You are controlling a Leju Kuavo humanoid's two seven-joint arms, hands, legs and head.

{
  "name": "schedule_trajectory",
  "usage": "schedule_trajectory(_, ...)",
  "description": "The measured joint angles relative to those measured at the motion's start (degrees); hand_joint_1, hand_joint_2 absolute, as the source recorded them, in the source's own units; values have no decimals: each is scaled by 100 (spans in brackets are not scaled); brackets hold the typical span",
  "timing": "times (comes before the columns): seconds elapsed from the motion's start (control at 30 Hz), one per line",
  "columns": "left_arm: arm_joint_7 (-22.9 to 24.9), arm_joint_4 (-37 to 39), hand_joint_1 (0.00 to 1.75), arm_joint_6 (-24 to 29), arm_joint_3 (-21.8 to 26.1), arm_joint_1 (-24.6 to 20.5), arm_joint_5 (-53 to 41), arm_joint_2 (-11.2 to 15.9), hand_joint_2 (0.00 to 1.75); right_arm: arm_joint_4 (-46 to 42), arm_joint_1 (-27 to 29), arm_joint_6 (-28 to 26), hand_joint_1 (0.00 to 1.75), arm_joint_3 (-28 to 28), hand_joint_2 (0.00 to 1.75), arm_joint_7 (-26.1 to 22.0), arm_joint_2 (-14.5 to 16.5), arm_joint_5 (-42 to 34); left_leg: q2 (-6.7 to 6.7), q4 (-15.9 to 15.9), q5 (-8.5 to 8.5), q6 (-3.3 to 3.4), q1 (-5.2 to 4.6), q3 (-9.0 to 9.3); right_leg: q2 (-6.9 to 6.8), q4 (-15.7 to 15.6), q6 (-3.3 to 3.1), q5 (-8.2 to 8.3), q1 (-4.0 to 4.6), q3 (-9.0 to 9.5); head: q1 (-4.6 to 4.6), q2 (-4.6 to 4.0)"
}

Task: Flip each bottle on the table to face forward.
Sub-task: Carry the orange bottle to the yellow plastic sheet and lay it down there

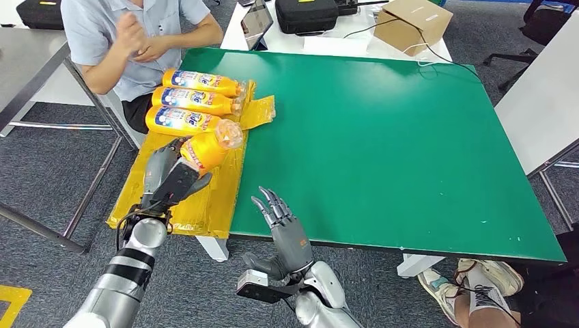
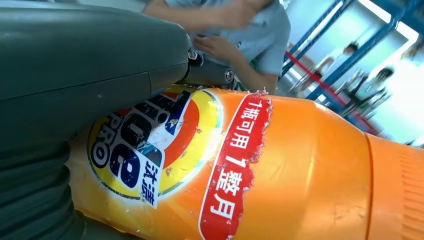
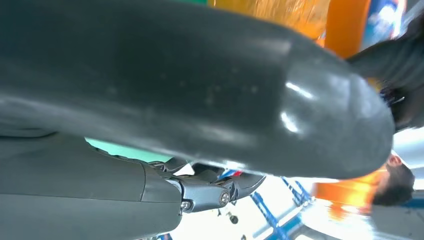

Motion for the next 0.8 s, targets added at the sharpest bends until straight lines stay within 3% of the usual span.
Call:
schedule_trajectory(0.23, 406, 1880, 175, -118, -308, -1074, -1067, 104, 175, -5, 12, 228, 0, 93, 0, -40, 25, -90, 5, 0, 4, -4, 1, 0, 2, 4, 0, 1, 1, -1, -2, 0)
schedule_trajectory(0.5, 681, 2968, 174, -240, -599, -1510, -1568, 109, 175, -5, 13, 316, 0, 178, 0, -42, 42, -142, 3, 0, 3, -4, 1, -5, 1, 2, 0, 1, 0, -4, -1, 0)
schedule_trajectory(0.6, 851, 3243, 155, -309, -751, -1547, -1809, 68, 175, -5, 12, 339, 0, 218, 0, -17, 63, -201, 2, 0, 3, -4, 0, -5, 1, 2, 0, 1, 0, -3, -1, 0)
schedule_trajectory(0.63, 889, 3323, 137, -324, -791, -1556, -1843, 50, 175, -4, 11, 344, 0, 229, 0, -12, 68, -213, 2, 0, 3, -4, 0, -5, 1, 2, 0, 1, 0, -2, -1, 0)
schedule_trajectory(0.73, 932, 3532, 26, -375, -876, -1616, -1866, 3, 175, 3, 8, 345, 0, 255, 0, -10, 80, -234, 2, 0, 3, -4, 0, -4, 1, 2, 0, 1, 0, -1, -1, 0)
schedule_trajectory(0.77, 936, 3587, 2, -394, -896, -1638, -1869, -7, 175, 8, 7, 345, 0, 258, 0, -13, 85, -248, 2, 0, 3, -4, 0, -4, 1, 2, 0, 1, 0, 0, -1, 0)
schedule_trajectory(0.8, 940, 3636, 0, -424, -911, -1655, -1868, -14, 175, 14, 6, 345, 0, 260, 0, -16, 91, -267, 2, 0, 3, -4, 0, -3, 1, 2, 0, 1, 0, 1, -2, 0)
